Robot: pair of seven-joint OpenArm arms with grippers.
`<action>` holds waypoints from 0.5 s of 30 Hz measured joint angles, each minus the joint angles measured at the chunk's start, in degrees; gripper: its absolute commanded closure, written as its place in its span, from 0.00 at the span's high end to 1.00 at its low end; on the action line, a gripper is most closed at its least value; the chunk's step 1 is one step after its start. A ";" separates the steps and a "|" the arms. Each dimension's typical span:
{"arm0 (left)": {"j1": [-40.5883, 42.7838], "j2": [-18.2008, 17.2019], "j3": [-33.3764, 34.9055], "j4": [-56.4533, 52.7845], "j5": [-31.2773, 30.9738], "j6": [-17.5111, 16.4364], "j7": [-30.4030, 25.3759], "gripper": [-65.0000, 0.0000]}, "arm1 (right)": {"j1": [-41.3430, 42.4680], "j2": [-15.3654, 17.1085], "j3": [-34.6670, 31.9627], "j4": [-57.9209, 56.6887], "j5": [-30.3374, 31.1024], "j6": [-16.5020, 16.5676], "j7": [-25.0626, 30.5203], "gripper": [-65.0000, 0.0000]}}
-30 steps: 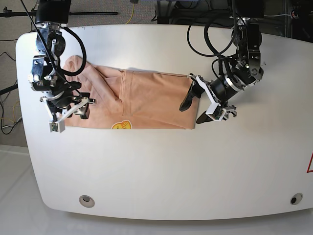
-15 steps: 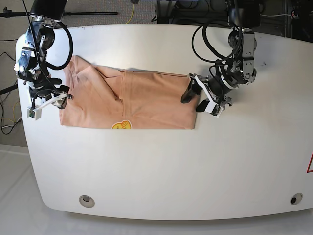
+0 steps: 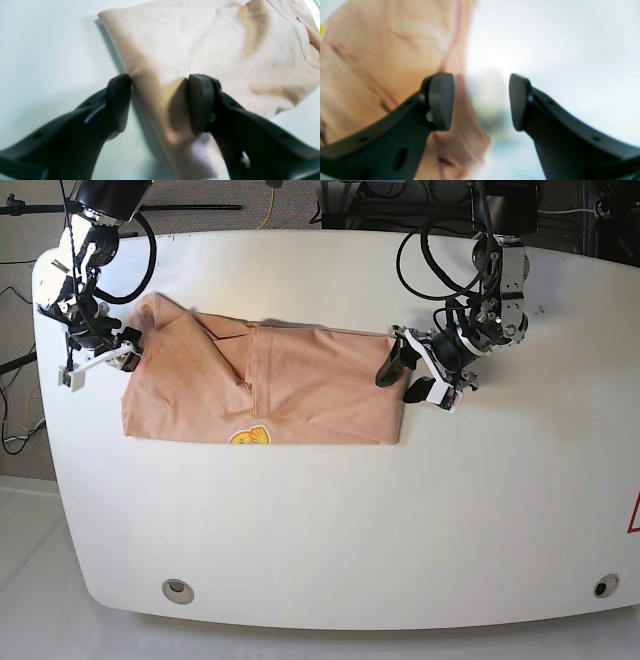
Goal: Fold the T-shirt properly
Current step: 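Lower the right gripper onto the shirt's outer edge and close it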
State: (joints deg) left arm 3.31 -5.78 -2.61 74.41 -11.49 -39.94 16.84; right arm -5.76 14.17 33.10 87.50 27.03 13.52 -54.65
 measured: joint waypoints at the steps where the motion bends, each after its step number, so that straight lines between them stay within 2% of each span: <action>1: 0.04 -0.22 -0.02 0.02 -0.04 -0.11 -0.02 0.50 | 0.04 -0.35 0.57 -0.79 -0.39 1.01 0.20 0.51; 8: 0.00 -0.46 -0.02 0.04 0.55 -0.17 -0.04 0.50 | 1.55 -0.76 2.32 -3.74 0.42 7.78 0.98 0.51; 15: 0.00 -0.50 0.00 0.04 0.55 -0.17 -0.13 0.50 | 3.15 -2.80 2.71 -5.49 0.61 12.26 0.85 0.51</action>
State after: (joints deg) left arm 3.31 -6.28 -2.61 74.46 -10.94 -40.12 16.71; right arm -2.61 11.38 35.81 82.02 27.64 25.78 -53.80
